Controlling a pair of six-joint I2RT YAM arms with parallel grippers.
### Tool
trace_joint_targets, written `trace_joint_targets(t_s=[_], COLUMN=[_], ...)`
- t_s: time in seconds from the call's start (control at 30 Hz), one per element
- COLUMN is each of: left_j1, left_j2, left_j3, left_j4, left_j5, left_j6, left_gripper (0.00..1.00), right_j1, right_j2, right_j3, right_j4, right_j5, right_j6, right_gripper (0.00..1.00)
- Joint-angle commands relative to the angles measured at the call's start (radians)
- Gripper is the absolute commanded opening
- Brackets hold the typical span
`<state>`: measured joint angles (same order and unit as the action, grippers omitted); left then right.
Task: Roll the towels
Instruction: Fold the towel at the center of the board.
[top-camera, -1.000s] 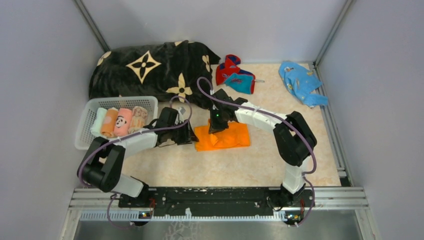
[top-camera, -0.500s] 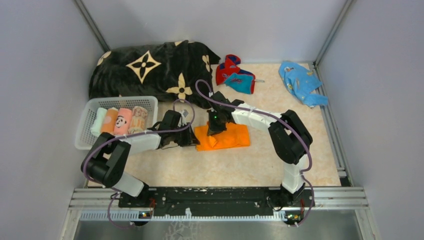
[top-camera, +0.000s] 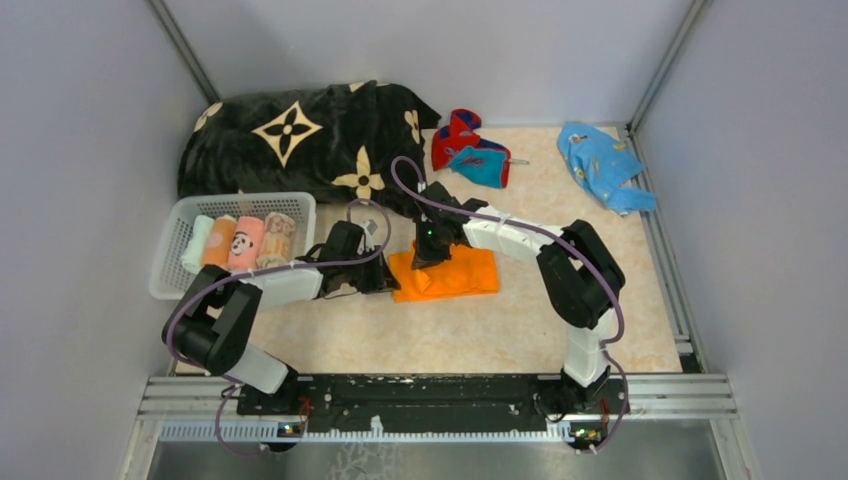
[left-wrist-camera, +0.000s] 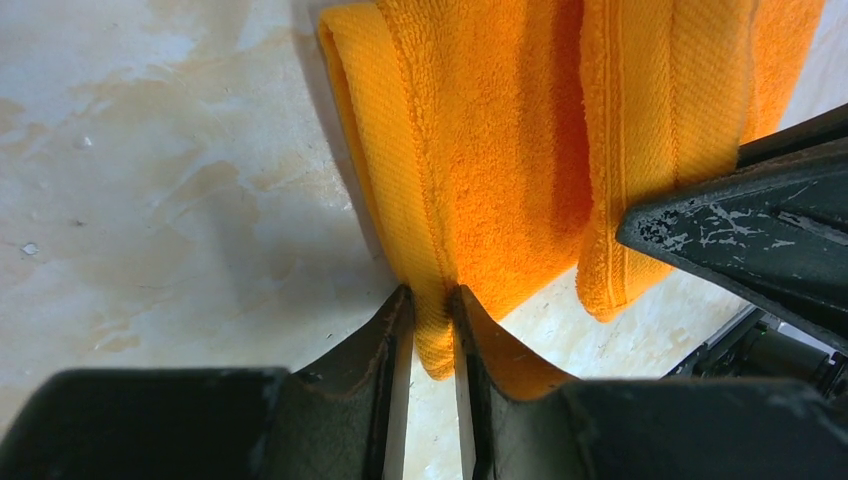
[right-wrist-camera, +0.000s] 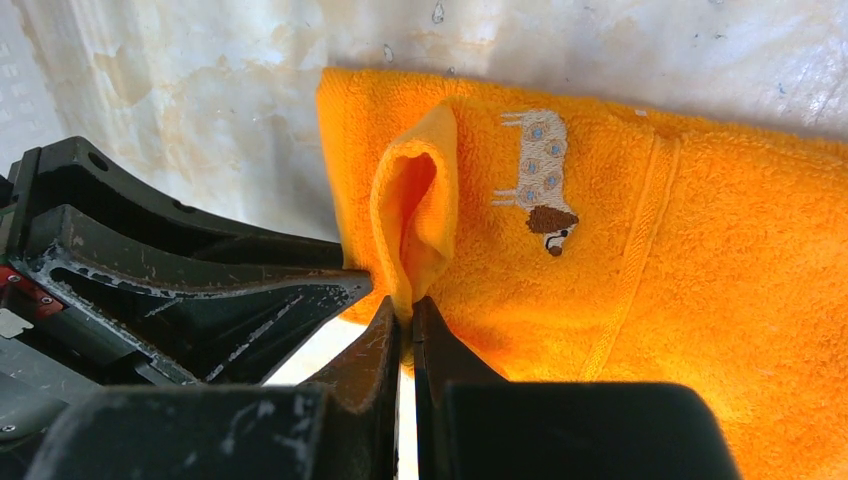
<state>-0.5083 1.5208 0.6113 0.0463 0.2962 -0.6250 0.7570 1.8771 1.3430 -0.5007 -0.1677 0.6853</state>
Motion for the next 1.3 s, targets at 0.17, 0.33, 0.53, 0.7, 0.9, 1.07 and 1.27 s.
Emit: trace_joint_targets(t_s=[0.17,0.33,0.53,0.7,0.9,1.07,1.27], left_j1=[-0.014,-0.015,-0.016,-0.016,-0.016,-0.016,-0.017], left_j2=[0.021,0.022,0.011,-0.018,-0.063,-0.154,-0.298], left_j3=[-0.024,-0.024,-0.024,-0.035,-0.045,-0.067,-0.061], left_j4=[-0.029,-0.029,-0.046,-0.065,-0.113,-0.188,-0.303], left_j5=[-0.035,-0.038,-0.058,-0.089,-0.130,-0.175,-0.212], left_j6=[0.012,0.011,0.008,-0.002,-0.016,-0.032,-0.035], left_gripper=[0.27,0.27,0.31,0.35,0.41,0.47,0.52], right_j1=[0.023,0.027,0.028,0.028,0.028,0.027,-0.009], right_j2=[0.019,0.028,0.058,0.047,0.015,-0.053,-0.229], right_j3=[0.063,0.059,0.037,0.024,0.024,-0.033,-0.136], right_j4=[0.053,0.064,0.105,0.152,0.161,0.150,0.138], right_j5=[-0.051,-0.045,-0.053,-0.076,-0.121,-0.165,-0.129], right_j6=[0.021,0.022,0.041,0.049,0.027,-0.012,-0.116], right_gripper=[0.00,0.00,0.03,0.16,0.25,0.36,0.48])
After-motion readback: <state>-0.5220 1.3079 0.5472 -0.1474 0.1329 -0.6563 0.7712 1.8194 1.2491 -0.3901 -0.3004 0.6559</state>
